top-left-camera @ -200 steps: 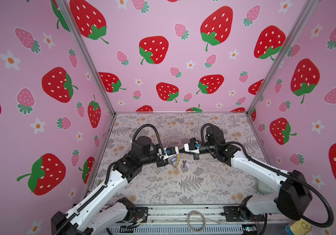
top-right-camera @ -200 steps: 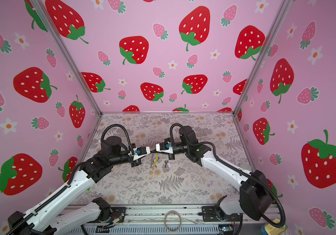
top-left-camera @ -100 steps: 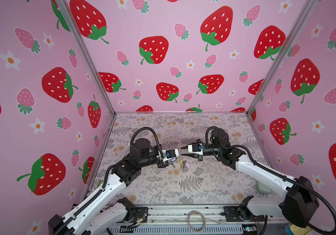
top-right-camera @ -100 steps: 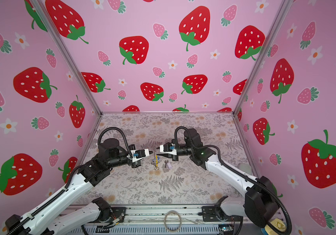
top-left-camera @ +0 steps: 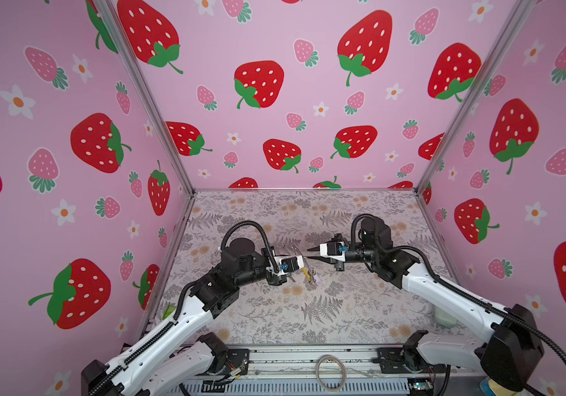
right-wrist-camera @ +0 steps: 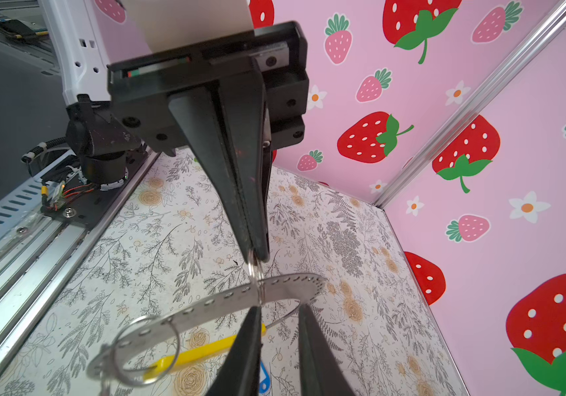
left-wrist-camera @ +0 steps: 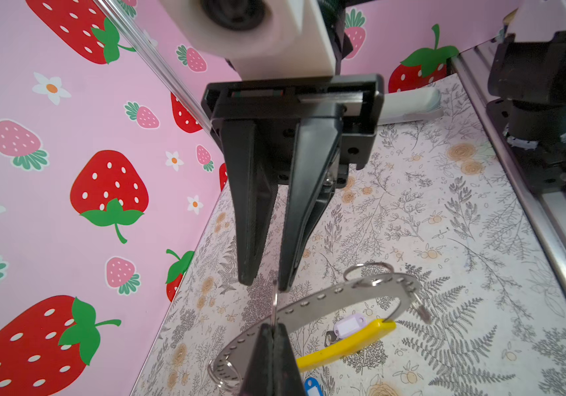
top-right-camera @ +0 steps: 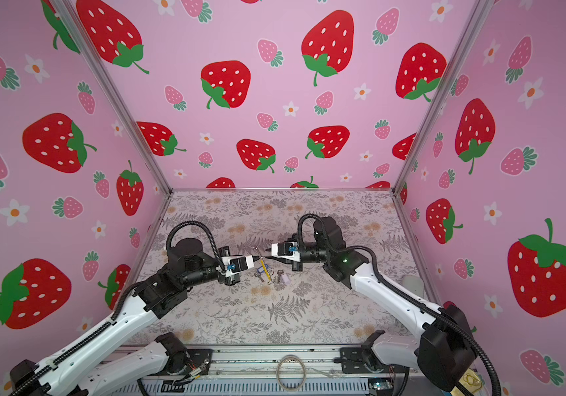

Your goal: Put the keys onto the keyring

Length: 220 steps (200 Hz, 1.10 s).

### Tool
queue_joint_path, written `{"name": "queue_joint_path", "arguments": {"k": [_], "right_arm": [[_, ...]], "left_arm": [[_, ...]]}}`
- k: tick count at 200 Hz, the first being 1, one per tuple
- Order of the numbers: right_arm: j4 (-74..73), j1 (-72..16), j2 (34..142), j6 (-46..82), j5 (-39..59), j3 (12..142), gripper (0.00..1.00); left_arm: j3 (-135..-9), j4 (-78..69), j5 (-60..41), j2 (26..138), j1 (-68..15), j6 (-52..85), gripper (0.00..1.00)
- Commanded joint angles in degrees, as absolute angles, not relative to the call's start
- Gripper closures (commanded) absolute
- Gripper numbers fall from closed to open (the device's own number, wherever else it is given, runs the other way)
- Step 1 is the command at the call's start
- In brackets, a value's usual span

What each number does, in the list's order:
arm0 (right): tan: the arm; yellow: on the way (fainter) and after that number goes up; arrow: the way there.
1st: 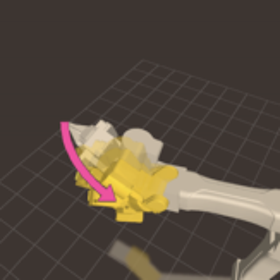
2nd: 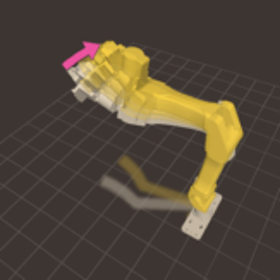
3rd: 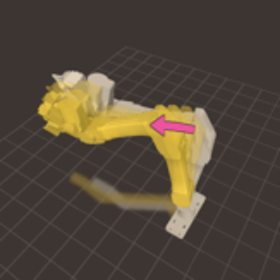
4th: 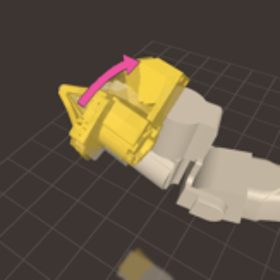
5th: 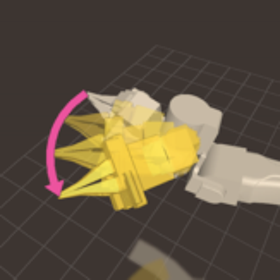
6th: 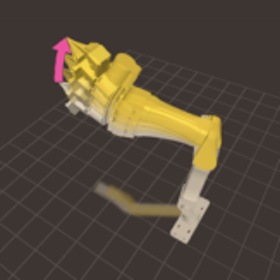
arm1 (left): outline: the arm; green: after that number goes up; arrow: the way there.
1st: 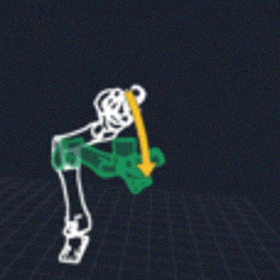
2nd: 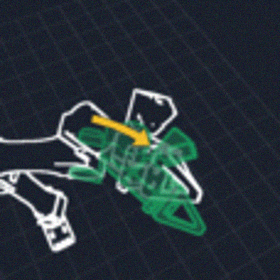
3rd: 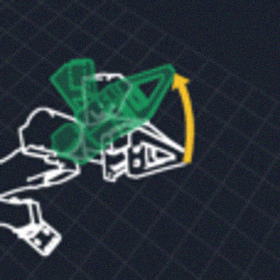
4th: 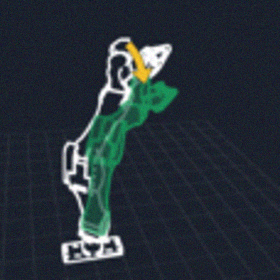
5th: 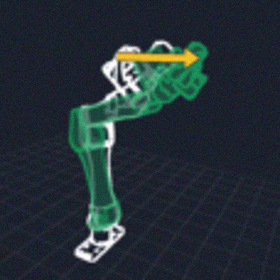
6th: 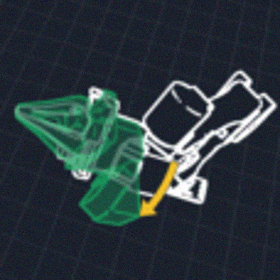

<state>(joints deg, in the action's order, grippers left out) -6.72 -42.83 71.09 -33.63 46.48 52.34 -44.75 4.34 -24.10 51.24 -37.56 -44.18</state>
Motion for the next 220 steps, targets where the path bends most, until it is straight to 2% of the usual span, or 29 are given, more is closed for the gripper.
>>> {"name": "queue_joint_path", "arguments": {"k": [1, 116, 220], "right_arm": [[-3.3, -42.7, 69.8, -35.4, 47.3, 53.9, 0.79], [1.2, -45.0, 71.7, -38.0, 45.7, 58.2, 0.80], [3.3, -45.0, 73.0, -38.1, 44.0, 59.2, 0.78]], "left_arm": [[-44.5, 1.1, -22.1, 50.4, -38.2, -46.4, 1.00], [-50.2, 6.7, -15.4, 54.8, -41.4, -47.9, 1.00], [-52.3, 9.5, -14.4, 56.3, -41.8, -47.7, 1.00]]}}
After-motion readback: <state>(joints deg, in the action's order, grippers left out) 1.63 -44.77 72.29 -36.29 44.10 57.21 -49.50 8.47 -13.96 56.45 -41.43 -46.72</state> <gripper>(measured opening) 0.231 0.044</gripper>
